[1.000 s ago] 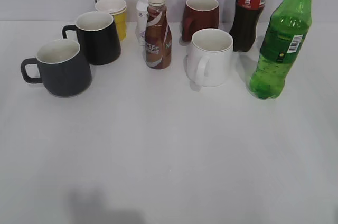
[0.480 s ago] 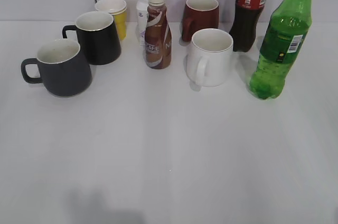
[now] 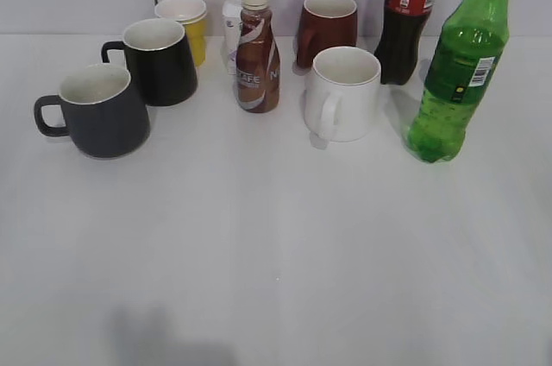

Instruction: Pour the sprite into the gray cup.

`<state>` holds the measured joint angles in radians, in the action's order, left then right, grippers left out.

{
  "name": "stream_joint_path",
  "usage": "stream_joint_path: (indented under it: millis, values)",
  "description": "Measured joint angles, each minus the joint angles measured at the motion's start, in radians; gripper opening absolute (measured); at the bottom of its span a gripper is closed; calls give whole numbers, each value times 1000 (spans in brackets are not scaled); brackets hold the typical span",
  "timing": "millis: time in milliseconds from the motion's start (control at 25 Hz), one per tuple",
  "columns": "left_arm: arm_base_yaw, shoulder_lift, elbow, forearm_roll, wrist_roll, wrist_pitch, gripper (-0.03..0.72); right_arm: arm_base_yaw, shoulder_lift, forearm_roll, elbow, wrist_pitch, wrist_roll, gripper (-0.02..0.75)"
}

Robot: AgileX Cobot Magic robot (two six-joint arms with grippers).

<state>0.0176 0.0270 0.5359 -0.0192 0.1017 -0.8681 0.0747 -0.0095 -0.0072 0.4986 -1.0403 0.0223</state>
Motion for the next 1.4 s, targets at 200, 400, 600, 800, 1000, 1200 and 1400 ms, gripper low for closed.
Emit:
stream_joint_path:
  millis: [200,400,600,800,1000,1200,1400]
  values:
    - [0,148,-57,-92,0,710,225,0,0,0,0,0,0,587]
    - [0,447,-123,-95,0,1117,225,0,0,0,0,0,0,587]
    - [0,786,-159,-50,0,1323,229,0,0,0,0,0,0,587]
    - [0,1105,-216,-43,0,1492,233,0,0,0,0,0,0,587]
    - [25,1408,-268,61,-1,1690,241,0,0,0,-1,0,-1,587]
    - [45,1581,-270,98,-1,1820,281,0,0,0,-1,0,-1,587]
    - [46,1644,-212,100,-1,1838,348,0,0,0,-1,0,-1,587]
